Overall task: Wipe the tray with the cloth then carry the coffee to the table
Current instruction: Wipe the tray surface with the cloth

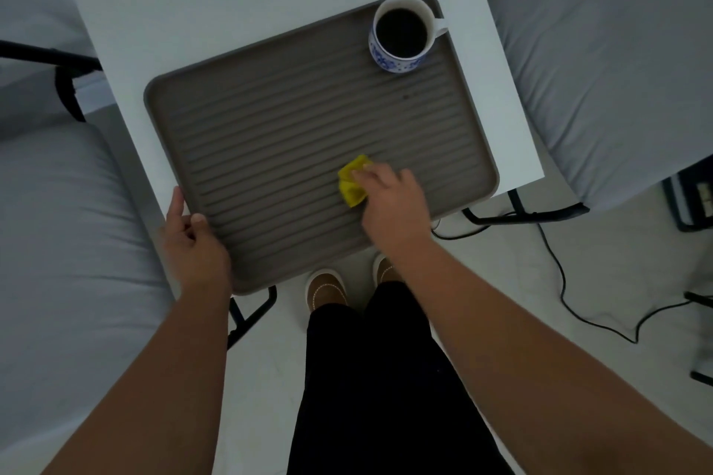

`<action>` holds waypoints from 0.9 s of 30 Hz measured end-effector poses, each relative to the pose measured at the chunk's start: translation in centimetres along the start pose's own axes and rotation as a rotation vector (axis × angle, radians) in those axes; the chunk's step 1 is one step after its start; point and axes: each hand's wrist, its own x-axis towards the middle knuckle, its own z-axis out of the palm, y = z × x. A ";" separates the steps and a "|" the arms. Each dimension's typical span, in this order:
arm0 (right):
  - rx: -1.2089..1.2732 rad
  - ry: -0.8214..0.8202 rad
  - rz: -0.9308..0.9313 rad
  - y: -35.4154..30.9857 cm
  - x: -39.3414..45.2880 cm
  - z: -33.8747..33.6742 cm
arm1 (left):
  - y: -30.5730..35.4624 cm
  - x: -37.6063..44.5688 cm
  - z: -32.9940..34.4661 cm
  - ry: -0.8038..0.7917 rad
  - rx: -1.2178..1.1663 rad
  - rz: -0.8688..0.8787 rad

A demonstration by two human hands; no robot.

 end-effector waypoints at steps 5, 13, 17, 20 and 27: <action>-0.032 0.202 0.354 6.9 3.7 -3.6 | -0.1 -0.1 0.2 -0.016 -0.021 0.002; -0.070 0.168 0.340 2.6 8.0 -2.4 | -0.3 0.1 0.3 0.014 -0.001 0.041; -0.021 0.114 0.126 -1.8 6.1 -0.7 | -0.7 0.3 0.4 0.024 0.041 0.064; -0.084 0.017 0.021 -1.7 5.9 -1.0 | -1.1 0.5 0.3 0.010 0.048 0.073; -0.050 0.158 0.355 5.2 7.3 -4.0 | -0.5 0.1 0.6 0.019 0.017 0.056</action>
